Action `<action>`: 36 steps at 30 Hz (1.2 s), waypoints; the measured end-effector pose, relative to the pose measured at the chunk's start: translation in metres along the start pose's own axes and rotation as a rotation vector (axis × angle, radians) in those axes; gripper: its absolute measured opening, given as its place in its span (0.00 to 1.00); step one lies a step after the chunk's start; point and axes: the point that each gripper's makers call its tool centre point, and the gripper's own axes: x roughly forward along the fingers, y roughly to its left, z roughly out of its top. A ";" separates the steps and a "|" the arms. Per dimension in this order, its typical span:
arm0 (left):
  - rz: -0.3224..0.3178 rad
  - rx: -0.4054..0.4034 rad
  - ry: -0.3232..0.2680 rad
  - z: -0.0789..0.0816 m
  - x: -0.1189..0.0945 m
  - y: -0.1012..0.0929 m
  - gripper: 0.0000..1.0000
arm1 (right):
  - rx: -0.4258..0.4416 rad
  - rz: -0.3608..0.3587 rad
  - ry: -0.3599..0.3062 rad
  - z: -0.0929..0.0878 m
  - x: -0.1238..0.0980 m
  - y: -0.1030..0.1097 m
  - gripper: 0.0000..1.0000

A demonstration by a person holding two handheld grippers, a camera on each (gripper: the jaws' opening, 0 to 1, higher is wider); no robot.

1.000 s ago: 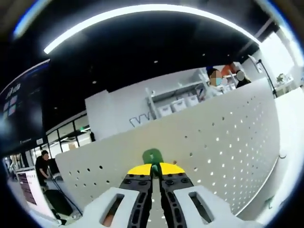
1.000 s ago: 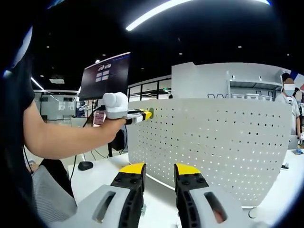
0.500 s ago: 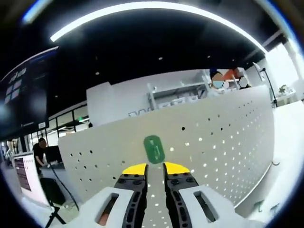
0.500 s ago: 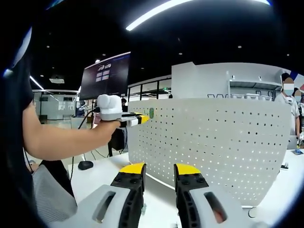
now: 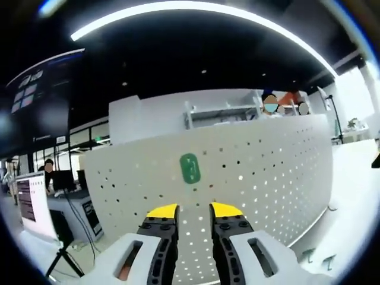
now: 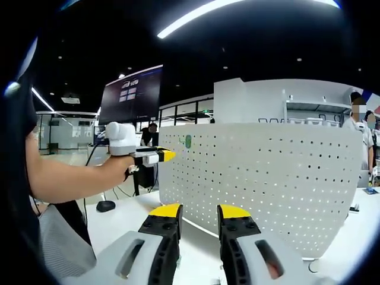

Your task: Insert the hook assembly into the mounting plate slot until the hook locks in place.

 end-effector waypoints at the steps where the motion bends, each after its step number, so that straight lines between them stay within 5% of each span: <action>1: -0.001 -0.004 0.000 0.000 -0.002 0.000 0.22 | 0.000 0.000 0.001 0.000 0.000 0.000 0.22; 12: -0.016 -0.025 0.002 -0.004 -0.025 -0.007 0.23 | 0.005 0.003 0.014 -0.007 -0.001 0.000 0.22; 27: -0.043 -0.069 0.052 -0.036 -0.063 -0.020 0.23 | 0.004 0.033 0.048 -0.020 0.009 0.008 0.22; 36: -0.068 -0.078 0.052 -0.034 -0.082 -0.029 0.23 | -0.007 0.031 0.061 -0.023 0.007 0.005 0.22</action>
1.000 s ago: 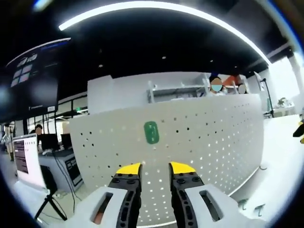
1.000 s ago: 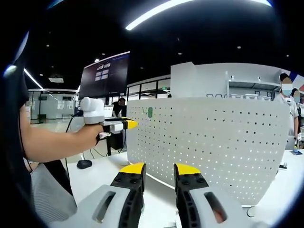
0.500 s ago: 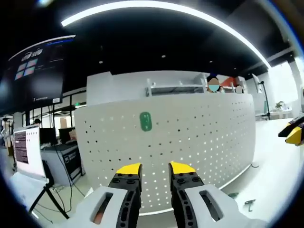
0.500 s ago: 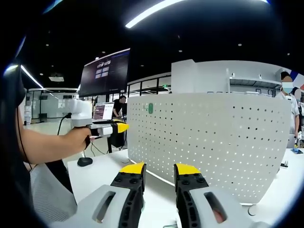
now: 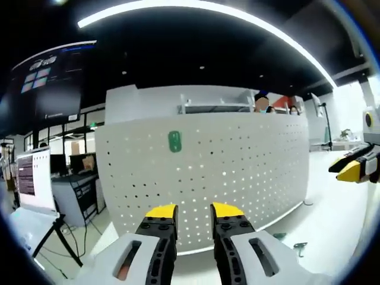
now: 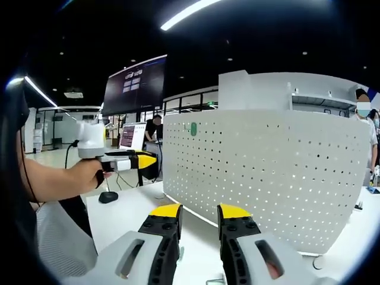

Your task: Insert the hook assembly into the mounting plate slot until the hook locks in place.

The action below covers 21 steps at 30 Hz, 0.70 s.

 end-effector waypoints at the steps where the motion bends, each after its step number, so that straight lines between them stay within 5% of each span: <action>1: -0.003 0.000 0.000 0.000 -0.002 -0.002 0.22 | -0.003 -0.005 -0.001 0.000 -0.001 -0.002 0.22; 21: -0.072 0.002 0.010 -0.007 -0.023 -0.032 0.22 | 0.011 -0.094 0.060 -0.027 -0.024 -0.039 0.22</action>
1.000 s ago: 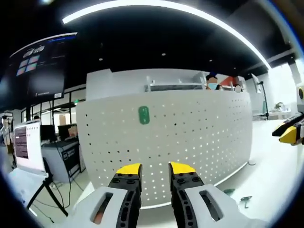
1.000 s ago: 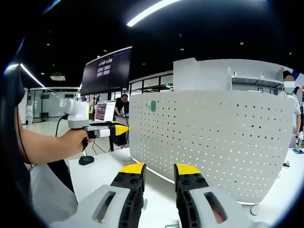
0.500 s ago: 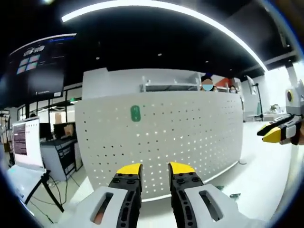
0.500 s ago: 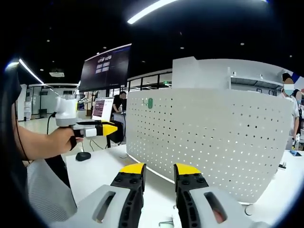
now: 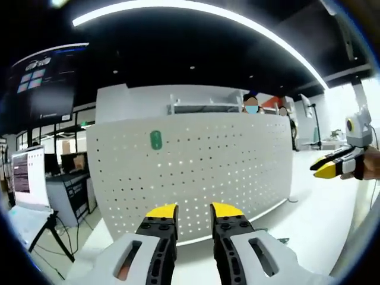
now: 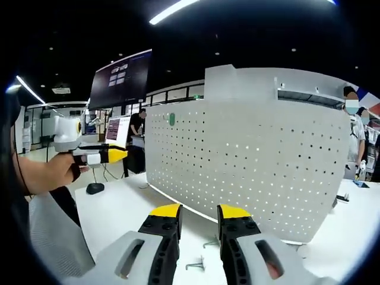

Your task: Insert the hook assembly into the mounting plate slot until the hook locks in place.

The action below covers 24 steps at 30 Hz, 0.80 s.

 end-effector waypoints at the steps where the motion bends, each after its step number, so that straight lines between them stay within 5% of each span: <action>1: 0.000 -0.002 0.002 -0.001 0.000 0.000 0.22 | -0.002 0.005 0.005 -0.002 0.002 0.001 0.22; 24: -0.006 -0.014 0.017 -0.012 -0.003 0.002 0.21 | -0.093 0.245 0.187 -0.062 0.064 0.062 0.22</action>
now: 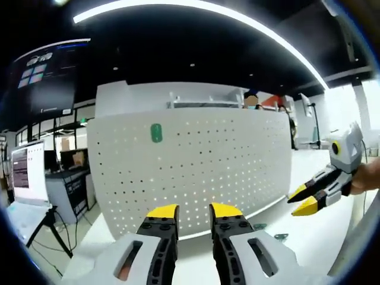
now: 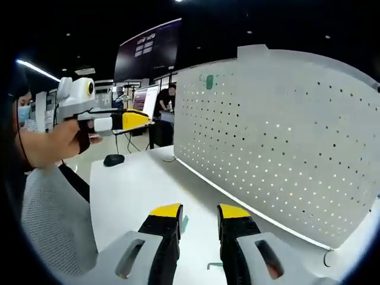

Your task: Insert the hook assembly into the mounting plate slot until the hook locks in place.

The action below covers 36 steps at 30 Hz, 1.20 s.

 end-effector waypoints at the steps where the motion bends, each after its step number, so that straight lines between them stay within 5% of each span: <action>1: -0.002 -0.001 0.001 0.000 0.000 0.000 0.21 | -0.007 0.007 0.005 -0.001 0.003 0.001 0.22; 14: -0.011 -0.002 0.009 -0.004 0.001 0.000 0.24 | -0.036 0.079 0.082 -0.024 0.032 0.014 0.22; 36: -0.032 -0.011 0.023 -0.008 0.004 -0.005 0.48 | -0.047 0.148 0.217 -0.074 0.063 0.027 0.20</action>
